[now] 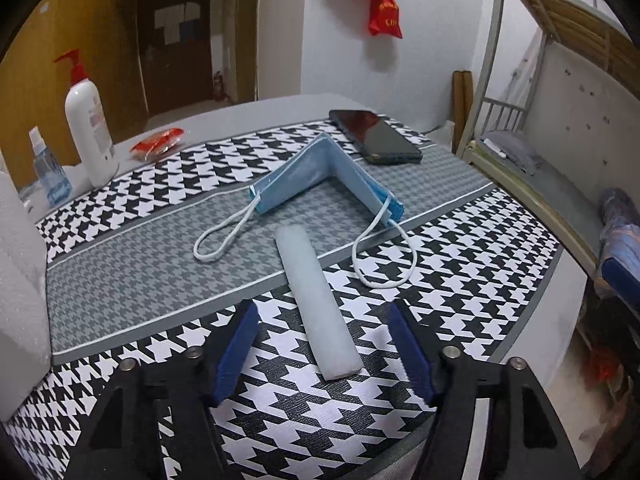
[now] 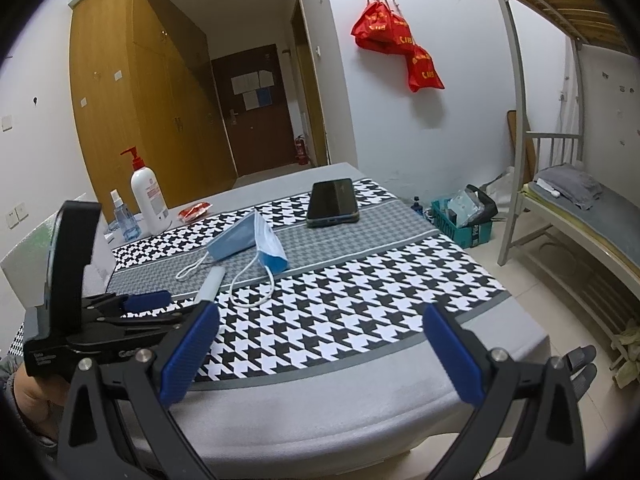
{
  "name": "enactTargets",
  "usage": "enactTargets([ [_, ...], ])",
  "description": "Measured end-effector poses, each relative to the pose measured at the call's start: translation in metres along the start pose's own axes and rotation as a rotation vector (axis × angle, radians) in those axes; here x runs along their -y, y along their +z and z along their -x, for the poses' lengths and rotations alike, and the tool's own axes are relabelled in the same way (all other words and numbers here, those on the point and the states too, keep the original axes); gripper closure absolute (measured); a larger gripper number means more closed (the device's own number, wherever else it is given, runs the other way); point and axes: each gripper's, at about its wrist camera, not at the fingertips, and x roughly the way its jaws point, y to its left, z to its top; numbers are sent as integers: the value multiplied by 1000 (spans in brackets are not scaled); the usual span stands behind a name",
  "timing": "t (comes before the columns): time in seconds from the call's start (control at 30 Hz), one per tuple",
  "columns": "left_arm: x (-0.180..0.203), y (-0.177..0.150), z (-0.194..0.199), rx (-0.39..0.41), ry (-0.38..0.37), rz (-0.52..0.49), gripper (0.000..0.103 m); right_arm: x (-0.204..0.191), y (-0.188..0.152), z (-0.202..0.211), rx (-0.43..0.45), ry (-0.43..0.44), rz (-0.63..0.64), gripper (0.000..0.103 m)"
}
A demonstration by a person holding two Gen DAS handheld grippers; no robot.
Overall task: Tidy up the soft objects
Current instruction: 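Grasp the white foam stick with the left tool and lift it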
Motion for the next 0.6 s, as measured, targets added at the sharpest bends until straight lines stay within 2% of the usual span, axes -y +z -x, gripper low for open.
enactTargets([
  [0.17, 4, -1, -7, -25, -9, -9, 46, -1, -1, 0, -2, 5, 5, 0],
  [0.23, 5, -1, -10, -34, -3, -10, 55, 0, -1, -1, -6, 2, 4, 0],
  [0.37, 9, -1, -13, -31, 27, -26, 63, -1, -1, -1, -12, -4, 7, 0],
  [0.6, 7, 3, -15, -43, 47, -18, 69, -3, -1, 0, -18, -10, 11, 0],
])
